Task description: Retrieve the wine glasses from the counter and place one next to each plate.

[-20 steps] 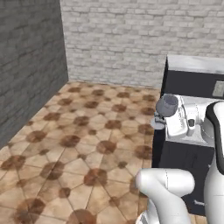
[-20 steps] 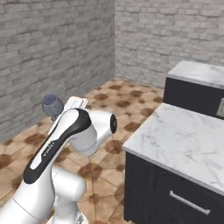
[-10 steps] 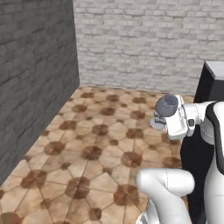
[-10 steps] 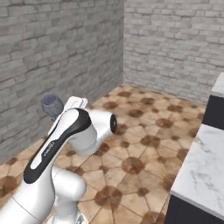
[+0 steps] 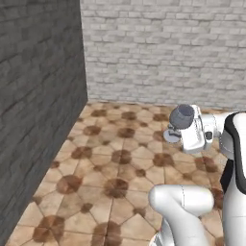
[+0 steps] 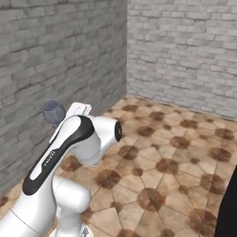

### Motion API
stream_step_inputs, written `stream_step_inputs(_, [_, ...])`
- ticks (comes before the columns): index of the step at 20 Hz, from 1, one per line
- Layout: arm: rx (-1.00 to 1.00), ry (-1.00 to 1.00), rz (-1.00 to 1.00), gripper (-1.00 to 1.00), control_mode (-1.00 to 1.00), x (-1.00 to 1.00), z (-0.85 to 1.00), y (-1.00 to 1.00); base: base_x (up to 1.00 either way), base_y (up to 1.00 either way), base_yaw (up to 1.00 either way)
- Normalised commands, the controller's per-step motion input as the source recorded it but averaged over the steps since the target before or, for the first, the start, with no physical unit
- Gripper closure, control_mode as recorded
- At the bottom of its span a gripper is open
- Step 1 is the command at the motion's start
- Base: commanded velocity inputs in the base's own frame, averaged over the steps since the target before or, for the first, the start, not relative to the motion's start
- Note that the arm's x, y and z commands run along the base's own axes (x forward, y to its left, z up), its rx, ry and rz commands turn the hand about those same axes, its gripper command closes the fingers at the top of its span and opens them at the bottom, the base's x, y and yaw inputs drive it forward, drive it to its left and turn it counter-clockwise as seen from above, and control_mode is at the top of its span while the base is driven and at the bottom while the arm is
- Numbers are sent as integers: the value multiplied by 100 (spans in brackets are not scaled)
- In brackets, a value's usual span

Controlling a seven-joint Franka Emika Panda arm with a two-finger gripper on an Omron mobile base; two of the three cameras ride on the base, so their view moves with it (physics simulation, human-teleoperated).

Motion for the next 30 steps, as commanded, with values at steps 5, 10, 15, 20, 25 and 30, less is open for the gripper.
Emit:
stream_step_inputs(5, [0,0,0,100,100,0,0,0,100,20,-22])
stream_step_inputs(10, [0,0,0,100,100,0,0,0,100,5,-24])
stream_step_inputs(15, [0,0,0,100,100,0,0,0,100,0,-24])
stream_step_inputs(20, [0,0,0,100,100,0,0,0,100,0,-25])
stream_step_inputs(25, [0,0,0,100,100,0,0,0,100,-9,-27])
stream_step_inputs(30, [0,0,0,100,100,0,0,0,100,-6,-41])
